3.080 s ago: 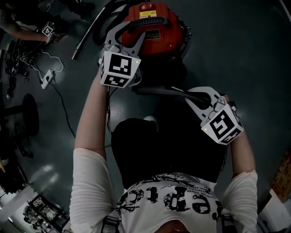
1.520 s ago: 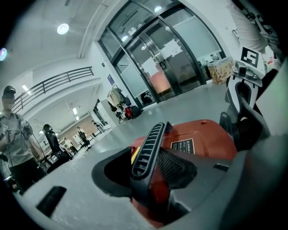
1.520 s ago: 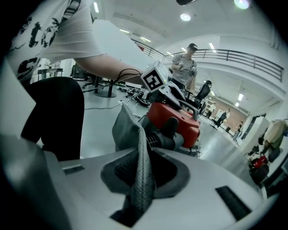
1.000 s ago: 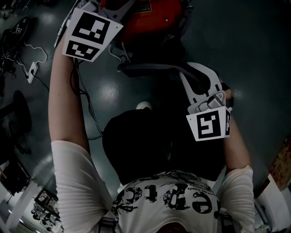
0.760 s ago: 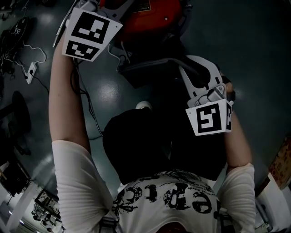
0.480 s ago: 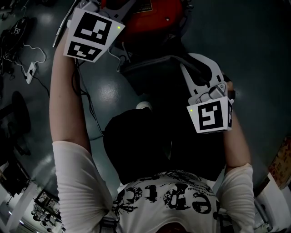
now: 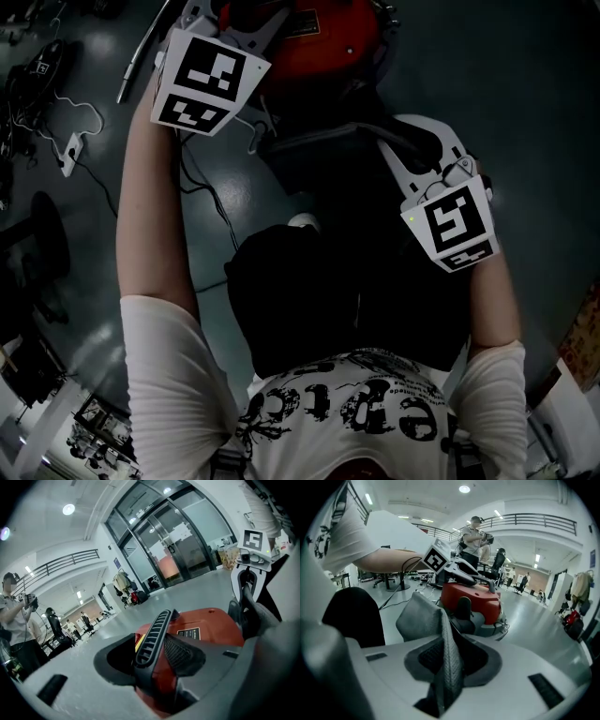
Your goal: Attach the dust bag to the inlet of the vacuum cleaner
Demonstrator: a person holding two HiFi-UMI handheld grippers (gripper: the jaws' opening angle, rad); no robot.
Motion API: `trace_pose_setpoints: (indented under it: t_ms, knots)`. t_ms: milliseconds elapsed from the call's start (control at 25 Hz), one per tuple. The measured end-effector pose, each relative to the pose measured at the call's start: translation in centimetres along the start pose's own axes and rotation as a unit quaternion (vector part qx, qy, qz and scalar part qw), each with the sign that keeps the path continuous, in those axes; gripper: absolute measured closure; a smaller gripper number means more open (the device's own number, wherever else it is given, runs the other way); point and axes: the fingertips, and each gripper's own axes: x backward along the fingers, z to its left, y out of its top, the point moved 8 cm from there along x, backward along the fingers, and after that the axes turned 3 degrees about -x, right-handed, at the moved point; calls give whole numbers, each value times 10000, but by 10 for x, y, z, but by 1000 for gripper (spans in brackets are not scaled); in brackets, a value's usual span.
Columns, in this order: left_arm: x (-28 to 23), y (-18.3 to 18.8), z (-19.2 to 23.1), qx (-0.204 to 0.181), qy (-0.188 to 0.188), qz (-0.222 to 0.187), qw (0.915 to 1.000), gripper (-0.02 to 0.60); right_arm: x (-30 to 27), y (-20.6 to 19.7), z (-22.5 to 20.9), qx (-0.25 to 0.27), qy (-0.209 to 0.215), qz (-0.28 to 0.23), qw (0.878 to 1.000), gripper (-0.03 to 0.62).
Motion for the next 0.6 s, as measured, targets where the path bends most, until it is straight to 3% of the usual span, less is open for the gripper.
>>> trace_pose_setpoints:
  t_ms: [200, 280, 400, 480, 600]
  knots:
    - [17, 21, -3, -359, -98, -132, 9992, 399, 14, -3, -6, -353, 156, 243, 9990, 507]
    - [33, 33, -1, -276, 24, -345, 9990, 399, 27, 0, -7, -520, 252, 110, 9983, 505]
    - [69, 53, -3, 520, 432, -1062, 9920, 400, 57, 16, -13, -840, -35, -488, 9953, 507]
    - [94, 58, -14, 1273, 828, -1549, 9762, 400, 80, 27, -22, -969, -494, -1059, 9884, 507]
    - [127, 49, -39, 2181, 1552, -1800, 9465, 417, 104, 38, -32, -1266, -1090, -1858, 9683, 508]
